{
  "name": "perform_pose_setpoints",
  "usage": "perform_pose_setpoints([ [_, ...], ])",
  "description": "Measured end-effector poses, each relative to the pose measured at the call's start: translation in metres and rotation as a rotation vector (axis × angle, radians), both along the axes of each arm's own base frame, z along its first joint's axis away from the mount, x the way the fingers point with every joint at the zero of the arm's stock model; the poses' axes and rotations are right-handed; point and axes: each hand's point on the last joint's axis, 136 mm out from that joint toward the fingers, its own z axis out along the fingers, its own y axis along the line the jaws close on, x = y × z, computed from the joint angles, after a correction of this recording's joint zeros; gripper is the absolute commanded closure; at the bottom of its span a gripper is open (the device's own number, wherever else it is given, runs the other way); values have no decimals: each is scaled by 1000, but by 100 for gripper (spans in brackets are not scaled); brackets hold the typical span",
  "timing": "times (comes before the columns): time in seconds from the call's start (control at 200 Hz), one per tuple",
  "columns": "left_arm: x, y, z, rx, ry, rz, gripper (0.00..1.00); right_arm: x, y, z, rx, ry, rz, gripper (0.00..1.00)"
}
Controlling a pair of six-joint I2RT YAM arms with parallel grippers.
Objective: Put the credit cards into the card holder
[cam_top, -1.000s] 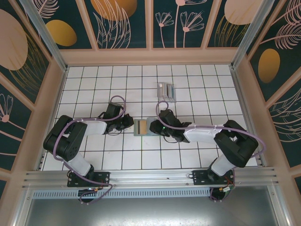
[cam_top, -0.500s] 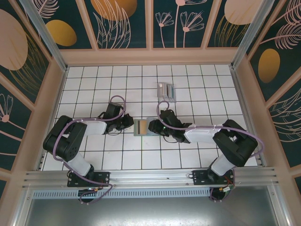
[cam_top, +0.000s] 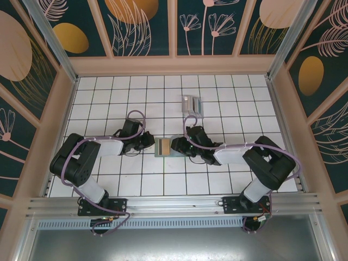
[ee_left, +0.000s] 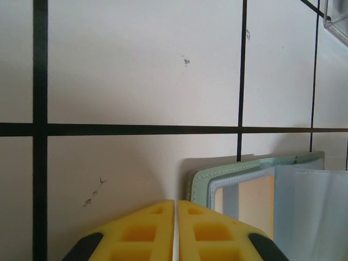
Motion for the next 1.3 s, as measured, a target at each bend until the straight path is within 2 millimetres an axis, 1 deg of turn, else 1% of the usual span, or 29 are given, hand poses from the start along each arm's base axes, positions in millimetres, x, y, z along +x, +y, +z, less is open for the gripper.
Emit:
perform_pose_setpoints([
  [0.125,0,0,0,0,0,0,88,-1,0,-5,-7,13,0,68],
  [0.235,0,0,0,0,0,0,88,-1,-3,-8,-20,19,-6,68],
  [0.46,0,0,0,0,1,0,89,2,-7,-12,-49,12,-25,63],
  [0.49,0,0,0,0,0,0,88,3,-8,-11,-52,6,-29,61],
  [0.576,1,0,1,-2,-5,0,89,6,-10,-7,-53,-14,-42,60],
  [0.656,2,-1,1,-4,-9,0,89,9,-11,2,-47,-41,-57,63],
  [0.701,2,-1,2,-5,-12,0,89,11,-12,6,-44,-53,-64,67],
  [0.726,2,-1,2,-6,-13,0,89,12,-12,7,-45,-63,-65,72],
  [0.826,2,-1,2,-6,-12,0,89,14,-14,9,-47,-77,-77,76],
  [1.101,0,0,0,-3,-8,0,89,13,-17,1,-58,-60,-93,83],
  [1.301,0,0,0,-4,-8,0,89,12,-18,-10,-80,-37,-94,81],
])
